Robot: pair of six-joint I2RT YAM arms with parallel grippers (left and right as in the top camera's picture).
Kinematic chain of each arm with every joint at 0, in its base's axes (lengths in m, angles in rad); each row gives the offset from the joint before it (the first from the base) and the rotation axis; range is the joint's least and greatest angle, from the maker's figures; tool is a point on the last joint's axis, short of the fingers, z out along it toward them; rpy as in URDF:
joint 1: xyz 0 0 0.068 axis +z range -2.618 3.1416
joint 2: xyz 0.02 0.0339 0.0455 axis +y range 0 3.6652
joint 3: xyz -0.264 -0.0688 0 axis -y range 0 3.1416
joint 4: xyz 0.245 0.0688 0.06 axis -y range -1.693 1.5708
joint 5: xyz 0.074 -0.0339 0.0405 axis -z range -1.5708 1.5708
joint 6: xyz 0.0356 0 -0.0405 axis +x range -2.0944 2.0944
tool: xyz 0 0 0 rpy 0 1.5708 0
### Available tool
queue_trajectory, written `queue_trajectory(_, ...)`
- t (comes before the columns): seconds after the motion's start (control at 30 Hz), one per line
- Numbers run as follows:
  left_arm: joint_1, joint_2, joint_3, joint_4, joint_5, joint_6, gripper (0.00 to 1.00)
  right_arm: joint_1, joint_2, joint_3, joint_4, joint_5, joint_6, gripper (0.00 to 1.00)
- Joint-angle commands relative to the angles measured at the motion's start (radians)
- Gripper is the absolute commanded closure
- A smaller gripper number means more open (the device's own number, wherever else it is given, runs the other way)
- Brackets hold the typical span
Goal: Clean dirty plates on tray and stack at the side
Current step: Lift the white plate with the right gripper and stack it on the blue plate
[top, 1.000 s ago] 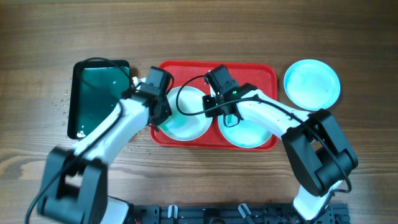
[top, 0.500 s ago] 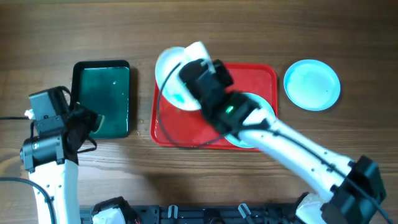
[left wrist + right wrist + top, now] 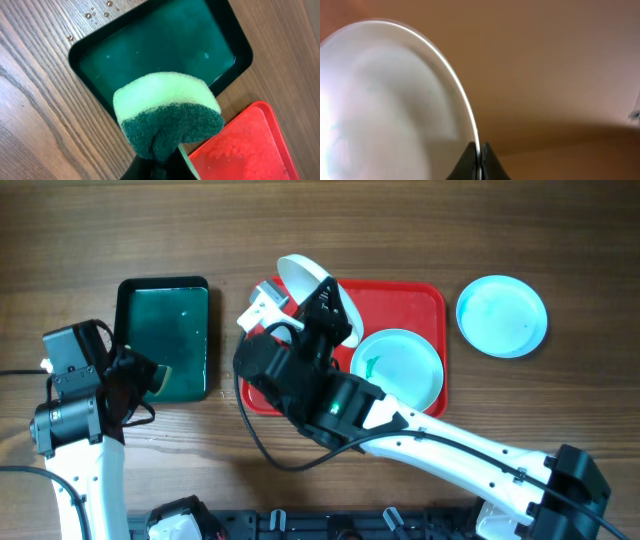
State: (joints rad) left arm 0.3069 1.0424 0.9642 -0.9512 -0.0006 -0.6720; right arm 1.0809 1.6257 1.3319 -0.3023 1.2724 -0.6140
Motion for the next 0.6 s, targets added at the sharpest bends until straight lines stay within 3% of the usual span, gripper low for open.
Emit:
queue_trajectory(0.0,0.005,-0.001,-0.001,0.003,0.012,-0.013,0.96,-0.061,-0.011,0.001,-0.272,-0.402,0.488,0.96)
queue_trajectory(0.1,0.005,0.005,-0.001,0.003,0.012,-0.013,0.96,-0.214,-0.011,-0.031,-0.35,-0.765,0.863,0.96)
queue_trajectory(0.23,0.005,0.035,-0.001,0.003,0.012,-0.013,0.96,-0.464,-0.011,-0.075,-0.349,-0.938,1.14,0.96)
queue_trajectory(0.37,0.005,0.045,-0.001,0.003,0.032,-0.013,0.96,-0.771,-0.011,-0.075,-0.356,-1.228,1.134,0.96)
queue_trajectory(0.47,0.005,0.045,-0.001,0.003,0.034,-0.013,0.96,-1.091,-0.011,-0.077,-0.437,-1.286,1.138,0.96)
queue_trajectory(0.57,0.005,0.045,-0.001,0.003,0.034,-0.013,0.96,-1.28,-0.011,-0.084,-0.462,-1.284,1.088,0.96)
